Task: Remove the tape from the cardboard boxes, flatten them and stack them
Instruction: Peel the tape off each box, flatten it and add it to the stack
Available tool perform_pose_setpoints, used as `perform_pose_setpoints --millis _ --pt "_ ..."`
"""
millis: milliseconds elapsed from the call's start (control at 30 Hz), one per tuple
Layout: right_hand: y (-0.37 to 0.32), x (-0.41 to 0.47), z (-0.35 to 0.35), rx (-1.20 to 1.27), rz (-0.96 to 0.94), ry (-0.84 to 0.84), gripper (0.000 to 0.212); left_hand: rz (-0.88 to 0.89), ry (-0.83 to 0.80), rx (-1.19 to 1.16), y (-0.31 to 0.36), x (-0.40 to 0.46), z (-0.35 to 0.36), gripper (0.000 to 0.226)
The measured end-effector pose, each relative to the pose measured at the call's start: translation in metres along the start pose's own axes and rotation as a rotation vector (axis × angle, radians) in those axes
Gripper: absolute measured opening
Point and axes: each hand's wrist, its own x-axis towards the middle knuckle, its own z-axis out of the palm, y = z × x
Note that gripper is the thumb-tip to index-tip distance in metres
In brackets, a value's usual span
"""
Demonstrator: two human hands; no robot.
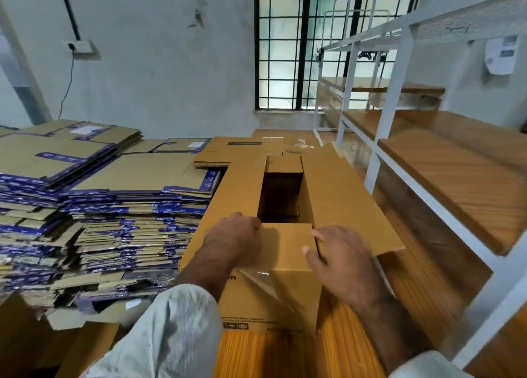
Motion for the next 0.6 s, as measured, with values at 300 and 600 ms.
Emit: perform_pose_setpoints --millis 300,600 --pt "-0.052 -0.021 0.041 0.129 -0.143 -0.031 0.051 0.155 0.435 0.262 -0.048 -0.026 -0.061 0.035" --pt "-0.063 -0.03 0.046 0.154 0.002 -0.001 0.049 -0.143 0.202 0.469 -0.132 -0.038 -0.038 0.05"
